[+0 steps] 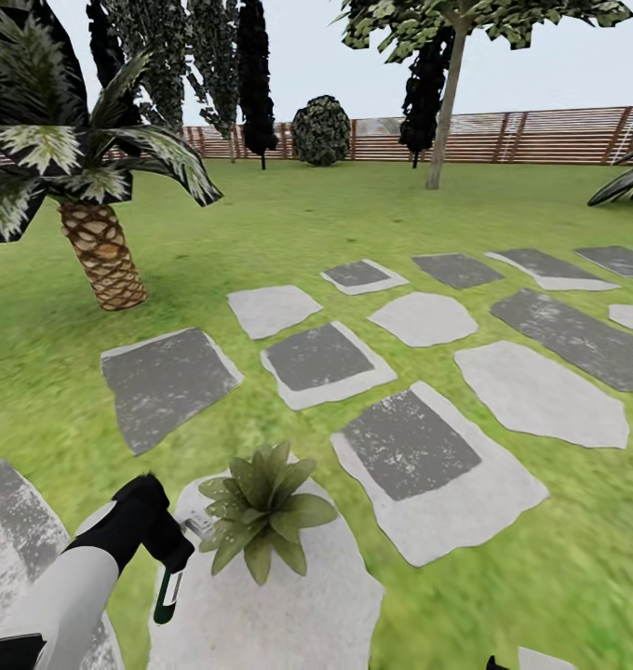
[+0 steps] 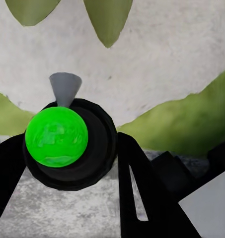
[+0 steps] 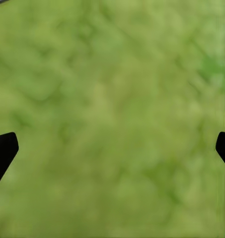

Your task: Pick up the pesticide atomizer in the garden and spray insectifuge to fully cover both potted plants in the garden.

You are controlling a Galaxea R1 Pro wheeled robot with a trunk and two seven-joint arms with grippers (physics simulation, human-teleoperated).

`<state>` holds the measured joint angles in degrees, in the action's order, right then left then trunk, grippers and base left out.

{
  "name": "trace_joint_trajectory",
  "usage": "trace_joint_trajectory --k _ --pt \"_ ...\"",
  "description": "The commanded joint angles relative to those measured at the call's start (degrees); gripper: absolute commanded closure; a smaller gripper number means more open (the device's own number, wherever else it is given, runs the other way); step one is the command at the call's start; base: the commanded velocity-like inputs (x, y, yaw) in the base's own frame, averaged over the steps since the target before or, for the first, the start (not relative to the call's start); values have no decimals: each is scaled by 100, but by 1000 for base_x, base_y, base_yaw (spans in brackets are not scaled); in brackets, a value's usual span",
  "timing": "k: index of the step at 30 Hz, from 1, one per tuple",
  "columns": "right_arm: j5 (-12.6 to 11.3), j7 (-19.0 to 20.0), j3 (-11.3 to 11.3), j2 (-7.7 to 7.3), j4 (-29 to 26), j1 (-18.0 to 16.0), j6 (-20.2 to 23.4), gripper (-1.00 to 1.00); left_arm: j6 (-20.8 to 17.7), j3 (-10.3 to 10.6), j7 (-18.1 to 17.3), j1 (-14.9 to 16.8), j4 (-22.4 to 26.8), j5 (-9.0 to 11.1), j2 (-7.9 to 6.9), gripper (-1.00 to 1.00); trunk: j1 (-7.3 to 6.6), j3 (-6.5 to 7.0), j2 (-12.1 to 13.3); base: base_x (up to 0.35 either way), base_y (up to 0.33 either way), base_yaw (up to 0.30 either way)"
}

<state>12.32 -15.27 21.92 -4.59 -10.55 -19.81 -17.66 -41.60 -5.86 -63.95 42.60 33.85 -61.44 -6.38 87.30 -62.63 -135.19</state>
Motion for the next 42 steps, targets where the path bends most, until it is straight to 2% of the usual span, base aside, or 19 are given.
trace_joint_trajectory --k 1,10,16,23,28,30,32,42 --pt "60 -9 40 2 9 -5 -18 -100 -40 -31 -48 3 8 -44 5 100 -2 -5 -2 -146 -261 23" --pt "60 -11 40 5 9 -5 -25 -100 -57 -36 -45 3 5 -46 -10 100 -2 -5 -2 -110 -257 63" --pt "60 -11 35 6 9 -5 -26 -100 -59 -48 -25 -13 -70 -44 -74 100 -2 -5 -2 125 -249 270" --pt "60 -11 36 8 9 -5 -24 -100 -59 -103 -4 -176 -76 -46 -76 100 -2 -5 -2 177 -141 268" --pt "60 -11 35 6 9 -5 -22 -100 -59 -112 -4 -181 -23 -44 -66 100 -2 -5 -2 26 -17 47" --pt "60 -11 36 5 9 -5 -20 -100 -59 -170 -4 -181 -7 -44 -66 100 -2 -5 -2 2 -1 4" --pt "60 -11 32 7 9 -5 -23 -100 -59 -324 8 -181 -2 -47 -65 100 -2 -5 -2 -46 -199 62" --pt "60 -11 31 10 9 -5 -27 -100 -59 -374 14 -181 7 -53 -31 100 -2 -5 -2 -91 -263 257"
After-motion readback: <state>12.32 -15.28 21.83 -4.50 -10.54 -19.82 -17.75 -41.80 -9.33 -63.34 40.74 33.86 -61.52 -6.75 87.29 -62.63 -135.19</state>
